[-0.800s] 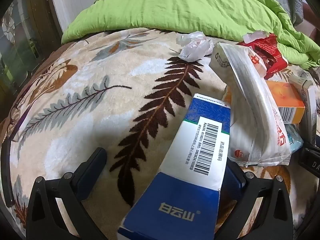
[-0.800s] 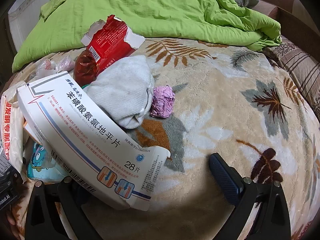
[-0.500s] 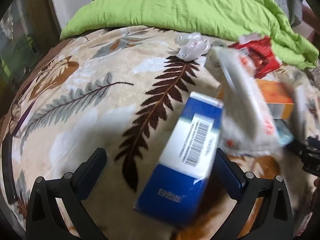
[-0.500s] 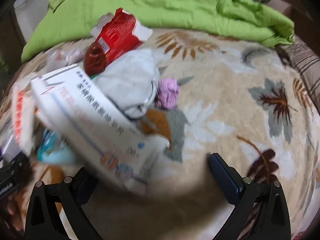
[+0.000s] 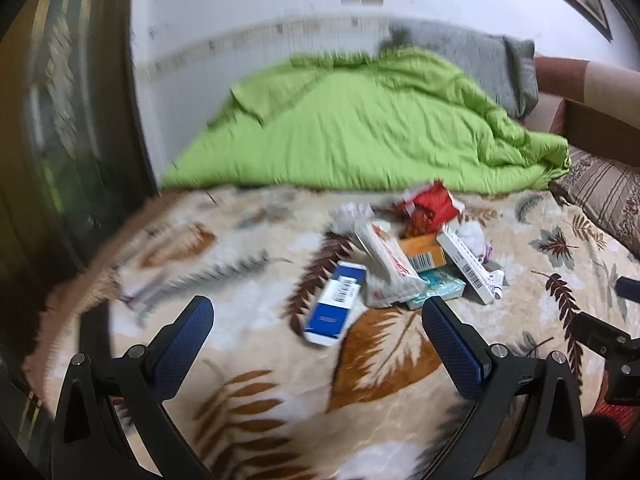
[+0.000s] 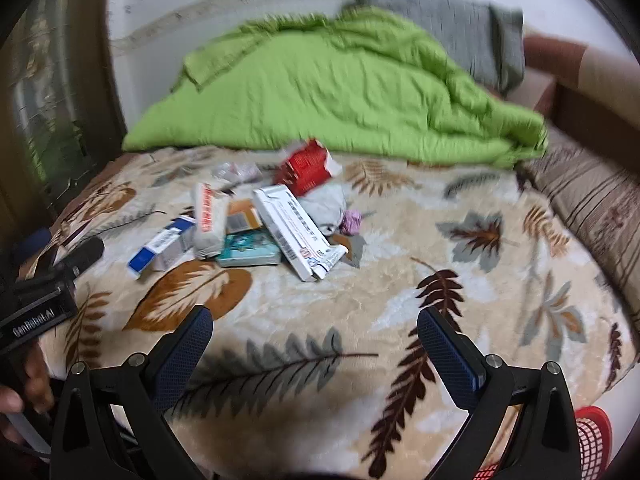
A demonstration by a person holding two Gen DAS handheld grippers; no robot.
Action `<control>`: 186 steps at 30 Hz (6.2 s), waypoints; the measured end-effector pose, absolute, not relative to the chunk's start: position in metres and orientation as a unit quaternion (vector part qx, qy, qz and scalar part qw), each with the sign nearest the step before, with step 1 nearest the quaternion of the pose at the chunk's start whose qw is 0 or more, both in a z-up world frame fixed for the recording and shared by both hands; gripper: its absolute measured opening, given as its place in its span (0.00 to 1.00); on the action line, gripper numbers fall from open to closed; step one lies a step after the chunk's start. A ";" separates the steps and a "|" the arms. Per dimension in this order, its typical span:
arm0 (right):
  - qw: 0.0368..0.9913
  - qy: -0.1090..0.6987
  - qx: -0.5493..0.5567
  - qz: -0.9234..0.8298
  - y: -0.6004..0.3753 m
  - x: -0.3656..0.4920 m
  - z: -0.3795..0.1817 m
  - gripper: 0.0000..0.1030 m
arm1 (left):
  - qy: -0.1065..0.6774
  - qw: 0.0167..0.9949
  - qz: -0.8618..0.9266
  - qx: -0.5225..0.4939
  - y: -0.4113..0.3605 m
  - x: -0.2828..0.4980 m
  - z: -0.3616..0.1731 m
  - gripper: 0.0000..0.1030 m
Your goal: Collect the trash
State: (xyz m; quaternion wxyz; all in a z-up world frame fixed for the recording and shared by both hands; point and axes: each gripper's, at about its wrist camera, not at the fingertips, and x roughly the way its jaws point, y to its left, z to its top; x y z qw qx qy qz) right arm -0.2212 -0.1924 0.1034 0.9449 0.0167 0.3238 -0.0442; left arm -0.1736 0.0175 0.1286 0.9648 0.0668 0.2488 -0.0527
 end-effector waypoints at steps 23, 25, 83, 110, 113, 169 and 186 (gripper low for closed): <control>0.951 0.300 0.005 -0.070 -0.188 -0.239 0.097 1.00 | 0.219 0.968 -0.086 0.086 -0.004 -0.220 0.107 1.00; 0.951 0.301 0.007 -0.071 -0.189 -0.239 0.095 1.00 | 0.219 0.968 -0.083 0.086 -0.002 -0.221 0.106 1.00; 0.949 0.312 0.040 -0.016 -0.199 -0.232 0.095 0.96 | 0.341 0.934 -0.108 0.009 0.020 -0.158 0.095 1.00; 0.880 0.439 0.003 0.181 -0.235 -0.022 0.050 0.83 | 0.489 0.866 -0.103 -0.016 0.016 -0.007 0.026 0.40; 0.870 0.454 0.011 0.194 -0.236 -0.005 0.038 0.80 | 0.485 0.868 -0.102 -0.014 0.015 -0.004 0.025 0.40; 0.882 0.343 0.321 -0.041 -0.368 -0.335 0.092 0.61 | 0.296 0.860 -0.405 0.091 -0.167 -0.238 0.126 0.38; 0.840 0.313 0.381 -0.226 -0.477 -0.459 0.082 0.63 | 0.374 0.716 -0.571 0.141 -0.320 -0.331 0.105 0.44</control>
